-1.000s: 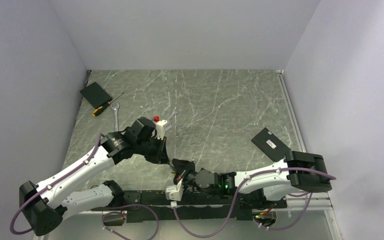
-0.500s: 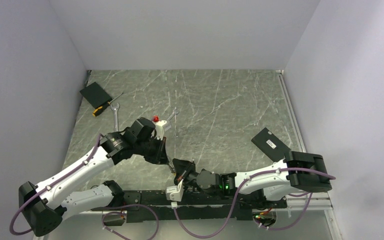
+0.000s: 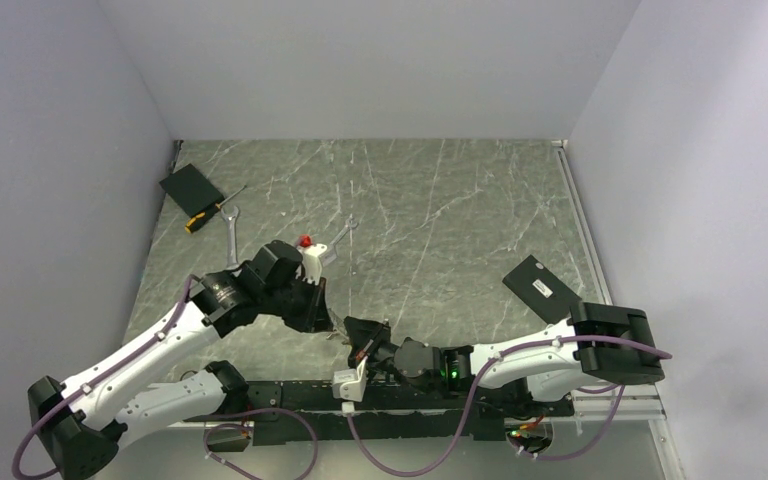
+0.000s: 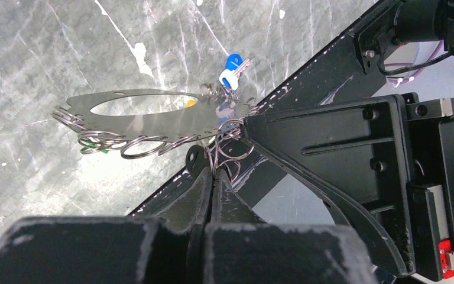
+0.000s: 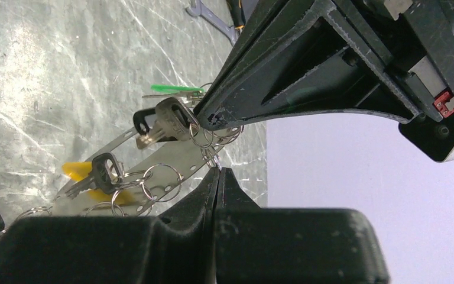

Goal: Put the keys on the keyring

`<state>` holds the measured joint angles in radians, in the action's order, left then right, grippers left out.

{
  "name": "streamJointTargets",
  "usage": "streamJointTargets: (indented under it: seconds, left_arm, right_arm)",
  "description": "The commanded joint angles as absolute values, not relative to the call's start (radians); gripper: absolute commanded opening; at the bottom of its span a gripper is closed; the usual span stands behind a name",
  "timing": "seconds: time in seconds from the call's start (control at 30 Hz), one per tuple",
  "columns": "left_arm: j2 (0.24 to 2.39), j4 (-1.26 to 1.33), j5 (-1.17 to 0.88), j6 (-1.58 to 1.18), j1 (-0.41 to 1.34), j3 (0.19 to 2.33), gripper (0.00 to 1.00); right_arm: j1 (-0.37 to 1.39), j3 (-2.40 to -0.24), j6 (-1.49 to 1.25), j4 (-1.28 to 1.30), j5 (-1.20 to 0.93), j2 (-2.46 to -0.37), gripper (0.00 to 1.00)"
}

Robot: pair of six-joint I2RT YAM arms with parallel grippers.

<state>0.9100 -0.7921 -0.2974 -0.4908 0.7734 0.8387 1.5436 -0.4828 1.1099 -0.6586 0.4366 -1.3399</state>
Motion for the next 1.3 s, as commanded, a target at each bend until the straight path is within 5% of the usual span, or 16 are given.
streamJointTargets:
  seconds: [0.0, 1.27]
  left_arm:
    - [0.885, -0.784, -0.289, -0.483, 0.770, 0.834, 0.00]
    - [0.953, -0.820, -0.299, -0.428, 0.770, 0.922, 0.00]
  right_arm:
    - [1.548, -0.493, 1.085, -0.746, 0.430, -1.302, 0.00]
    - [1.552, -0.508, 1.153, -0.744, 0.417, -1.333, 0.00]
